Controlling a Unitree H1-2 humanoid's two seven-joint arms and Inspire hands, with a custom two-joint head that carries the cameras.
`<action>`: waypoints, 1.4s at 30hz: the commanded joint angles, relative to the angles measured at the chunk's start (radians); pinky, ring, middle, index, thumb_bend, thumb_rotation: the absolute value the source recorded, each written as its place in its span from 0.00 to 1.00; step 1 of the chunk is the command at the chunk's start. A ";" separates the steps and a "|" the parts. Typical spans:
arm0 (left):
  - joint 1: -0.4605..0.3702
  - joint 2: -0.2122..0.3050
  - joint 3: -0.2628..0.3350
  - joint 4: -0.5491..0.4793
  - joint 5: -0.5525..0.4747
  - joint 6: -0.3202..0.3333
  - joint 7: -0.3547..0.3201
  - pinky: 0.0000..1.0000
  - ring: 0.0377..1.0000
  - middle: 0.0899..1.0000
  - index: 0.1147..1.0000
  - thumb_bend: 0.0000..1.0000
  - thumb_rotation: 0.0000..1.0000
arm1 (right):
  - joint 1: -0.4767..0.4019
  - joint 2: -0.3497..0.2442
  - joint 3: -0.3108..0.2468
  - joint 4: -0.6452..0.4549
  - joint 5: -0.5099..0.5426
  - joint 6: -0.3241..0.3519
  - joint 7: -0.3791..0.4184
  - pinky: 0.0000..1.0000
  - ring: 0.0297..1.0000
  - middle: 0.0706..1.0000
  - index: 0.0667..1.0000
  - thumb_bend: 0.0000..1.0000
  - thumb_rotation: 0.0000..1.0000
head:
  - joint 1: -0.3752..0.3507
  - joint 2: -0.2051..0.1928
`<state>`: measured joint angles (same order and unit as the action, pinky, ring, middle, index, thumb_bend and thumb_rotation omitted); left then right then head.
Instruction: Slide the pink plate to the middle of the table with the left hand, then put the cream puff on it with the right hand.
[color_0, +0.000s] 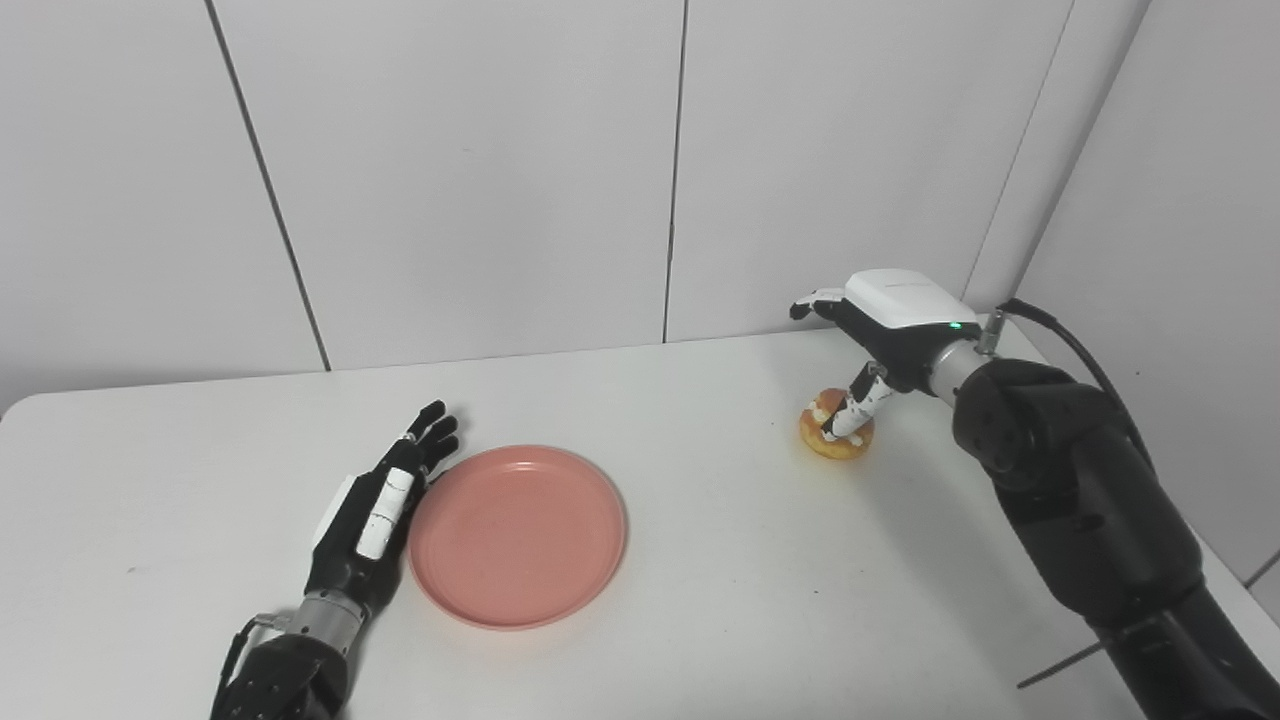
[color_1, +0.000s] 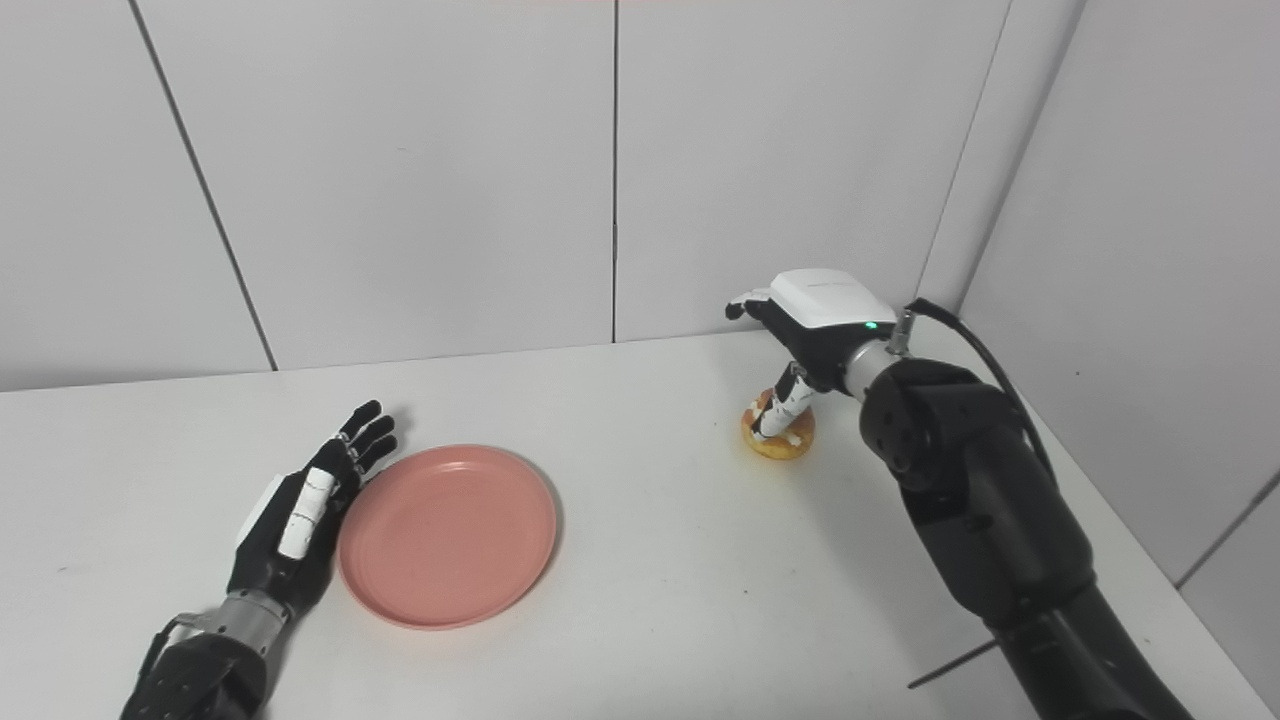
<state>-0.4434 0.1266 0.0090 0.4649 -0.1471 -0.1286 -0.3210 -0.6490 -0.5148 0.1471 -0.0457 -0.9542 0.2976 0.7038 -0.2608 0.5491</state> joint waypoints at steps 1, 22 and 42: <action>0.060 -0.020 -0.017 0.028 0.006 0.020 0.005 0.85 0.95 0.94 0.91 0.96 0.84 | -0.064 -0.031 0.010 0.020 -0.003 0.020 -0.004 0.63 0.83 0.88 0.80 1.00 0.13 | 0.002 0.001; 0.065 -0.019 -0.040 0.007 0.027 0.025 0.016 0.83 0.94 0.93 0.92 0.99 0.83 | -0.183 -0.034 0.134 0.325 0.067 0.018 -0.026 0.53 0.69 0.81 0.82 1.00 0.15 | 0.011 0.010; 0.062 -0.022 -0.045 0.013 0.023 0.021 0.017 0.83 0.94 0.93 0.92 1.00 0.84 | -0.194 -0.063 0.185 0.394 0.084 -0.011 -0.069 0.56 0.74 0.85 0.82 1.00 0.14 | 0.015 0.009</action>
<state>-0.4337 0.1259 -0.0197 0.4431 -0.1257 -0.1269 -0.2999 -0.7969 -0.5380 0.3403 0.3640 -0.8732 0.3008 0.6671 -0.2470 0.5584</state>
